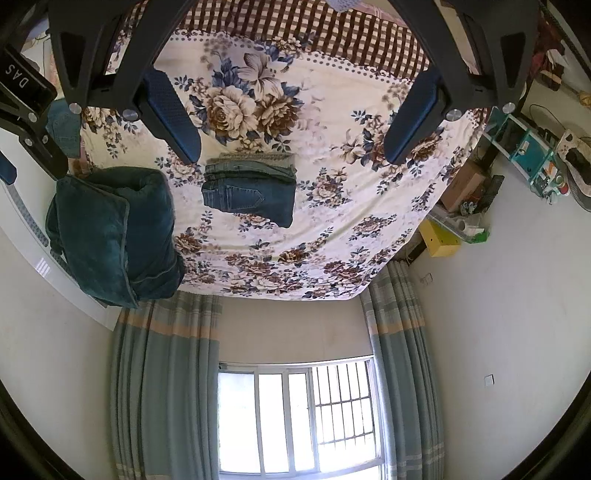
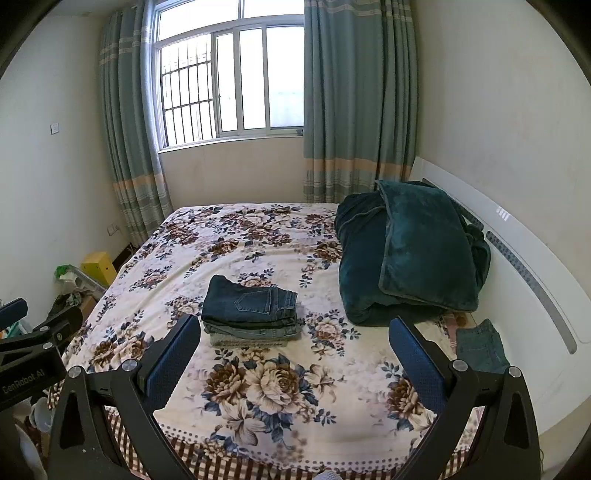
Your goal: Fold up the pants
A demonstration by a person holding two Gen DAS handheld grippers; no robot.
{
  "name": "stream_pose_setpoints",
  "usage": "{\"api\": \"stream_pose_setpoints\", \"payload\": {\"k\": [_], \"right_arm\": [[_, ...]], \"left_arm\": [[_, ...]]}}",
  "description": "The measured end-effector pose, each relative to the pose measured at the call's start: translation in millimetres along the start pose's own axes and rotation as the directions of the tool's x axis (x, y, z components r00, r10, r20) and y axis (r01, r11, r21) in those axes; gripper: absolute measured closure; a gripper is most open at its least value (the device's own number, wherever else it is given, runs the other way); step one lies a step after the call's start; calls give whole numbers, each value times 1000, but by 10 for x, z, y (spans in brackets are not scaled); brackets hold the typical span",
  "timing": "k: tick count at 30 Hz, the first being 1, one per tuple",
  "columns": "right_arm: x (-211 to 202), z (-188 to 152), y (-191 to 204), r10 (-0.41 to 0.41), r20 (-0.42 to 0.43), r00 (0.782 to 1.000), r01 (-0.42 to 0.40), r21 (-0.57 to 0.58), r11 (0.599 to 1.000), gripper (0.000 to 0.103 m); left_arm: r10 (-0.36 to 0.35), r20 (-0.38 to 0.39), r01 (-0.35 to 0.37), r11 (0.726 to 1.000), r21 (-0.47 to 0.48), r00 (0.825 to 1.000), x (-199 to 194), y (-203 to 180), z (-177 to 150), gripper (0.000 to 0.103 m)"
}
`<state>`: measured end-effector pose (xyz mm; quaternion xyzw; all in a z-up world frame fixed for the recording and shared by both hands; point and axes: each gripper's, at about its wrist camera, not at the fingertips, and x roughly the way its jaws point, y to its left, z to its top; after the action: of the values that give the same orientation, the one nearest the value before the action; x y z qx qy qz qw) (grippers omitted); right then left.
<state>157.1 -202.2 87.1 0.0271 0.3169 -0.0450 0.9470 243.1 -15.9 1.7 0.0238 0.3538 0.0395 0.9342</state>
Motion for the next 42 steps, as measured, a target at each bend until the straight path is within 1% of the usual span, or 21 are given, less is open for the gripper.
{"api": "stream_pose_setpoints", "payload": {"k": [42], "right_arm": [[15, 7, -9, 24, -2, 1000, -24, -14, 1000, 0]], "left_arm": [[3, 5, -3, 1000, 5, 1000, -43, 97, 3, 2]]}}
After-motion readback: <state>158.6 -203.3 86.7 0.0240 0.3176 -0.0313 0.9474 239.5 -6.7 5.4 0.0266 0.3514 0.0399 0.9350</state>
